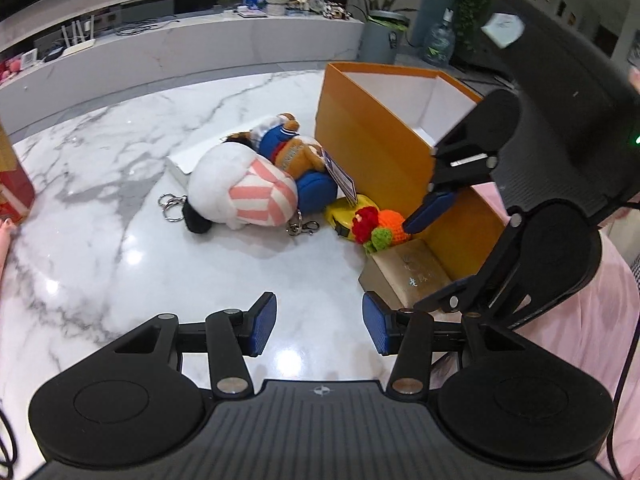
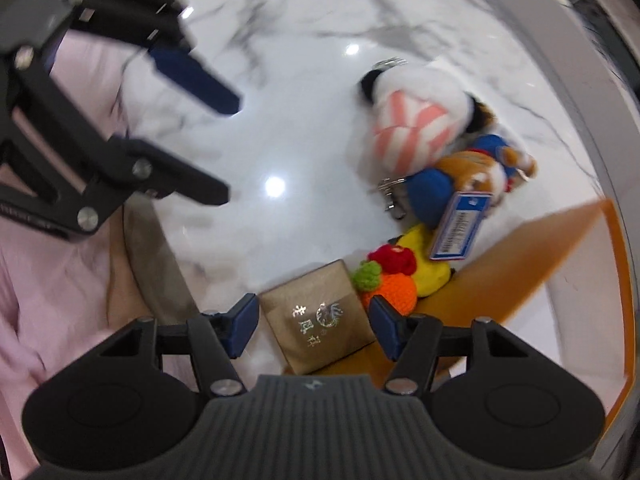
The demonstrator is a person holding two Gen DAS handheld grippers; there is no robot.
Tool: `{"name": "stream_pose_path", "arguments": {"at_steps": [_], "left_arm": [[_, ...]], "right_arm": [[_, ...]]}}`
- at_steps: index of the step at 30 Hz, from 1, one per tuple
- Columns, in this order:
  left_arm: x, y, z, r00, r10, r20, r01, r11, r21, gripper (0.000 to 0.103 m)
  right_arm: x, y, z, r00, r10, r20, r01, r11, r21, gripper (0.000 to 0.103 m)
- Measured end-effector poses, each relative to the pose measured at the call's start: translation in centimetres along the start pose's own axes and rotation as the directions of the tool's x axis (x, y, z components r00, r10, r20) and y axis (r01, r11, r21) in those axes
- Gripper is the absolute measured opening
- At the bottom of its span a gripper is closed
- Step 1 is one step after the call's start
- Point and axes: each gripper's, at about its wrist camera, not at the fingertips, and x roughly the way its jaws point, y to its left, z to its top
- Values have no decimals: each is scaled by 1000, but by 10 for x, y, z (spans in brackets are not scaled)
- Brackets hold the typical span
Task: Organize objects
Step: 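Move the right tool to the gold gift box and grasp it, then carry the gold gift box into the orange box with the right tool while the left grasps the crocheted orange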
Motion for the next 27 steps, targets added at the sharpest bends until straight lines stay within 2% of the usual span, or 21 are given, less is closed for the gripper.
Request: {"name": "stream_pose_path", "arguments": {"at_steps": [7, 14, 21, 27], "left_arm": [[12, 3, 4, 1000, -12, -27, 13, 1000, 6, 56], [17, 4, 5, 999, -11, -39, 11, 1000, 7, 56], [12, 4, 6, 999, -12, -48, 13, 1000, 12, 56], [-3, 0, 15, 1000, -16, -18, 16, 1000, 20, 56]], "right_arm": [[19, -2, 7, 996, 51, -74, -58, 993, -99, 66], [37, -5, 8, 992, 75, -100, -85, 990, -109, 68], [23, 5, -2, 995, 86, -41, -90, 991, -103, 67], [-21, -4, -13, 994, 81, 73, -79, 996, -41, 66]]}}
